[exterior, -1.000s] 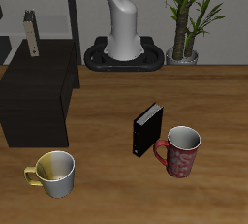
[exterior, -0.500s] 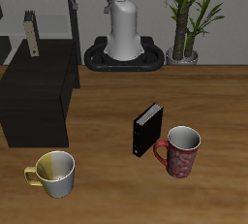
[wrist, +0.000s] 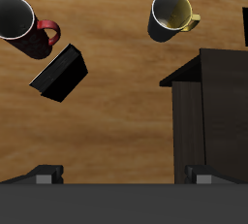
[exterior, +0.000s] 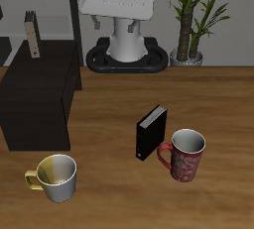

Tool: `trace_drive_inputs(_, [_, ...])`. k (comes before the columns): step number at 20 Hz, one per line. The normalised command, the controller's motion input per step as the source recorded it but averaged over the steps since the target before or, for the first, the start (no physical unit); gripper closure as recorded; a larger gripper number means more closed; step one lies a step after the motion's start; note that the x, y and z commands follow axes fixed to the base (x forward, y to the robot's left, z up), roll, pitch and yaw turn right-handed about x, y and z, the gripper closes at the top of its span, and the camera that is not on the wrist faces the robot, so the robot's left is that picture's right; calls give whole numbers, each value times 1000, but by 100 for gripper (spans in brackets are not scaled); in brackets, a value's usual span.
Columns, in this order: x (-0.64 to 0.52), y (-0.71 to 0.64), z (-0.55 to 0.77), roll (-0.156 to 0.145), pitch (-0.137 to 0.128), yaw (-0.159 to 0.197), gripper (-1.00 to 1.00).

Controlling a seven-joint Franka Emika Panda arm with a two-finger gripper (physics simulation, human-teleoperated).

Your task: Yellow book upright top shelf and black book top region shelf and red mug top shelf

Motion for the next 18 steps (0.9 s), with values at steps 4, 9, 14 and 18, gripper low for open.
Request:
trace_drive_inputs(4, [528,763,-362,166,41,-31,-100])
trace_drive_inputs(9, [523,286,-251,69,-3,-72,-100])
trace_drive_inputs(14, [418,189,-360,0,-41,-71,-100])
trace_drive_inputs(18, [258,229,-485,59,-11,-53,-100])
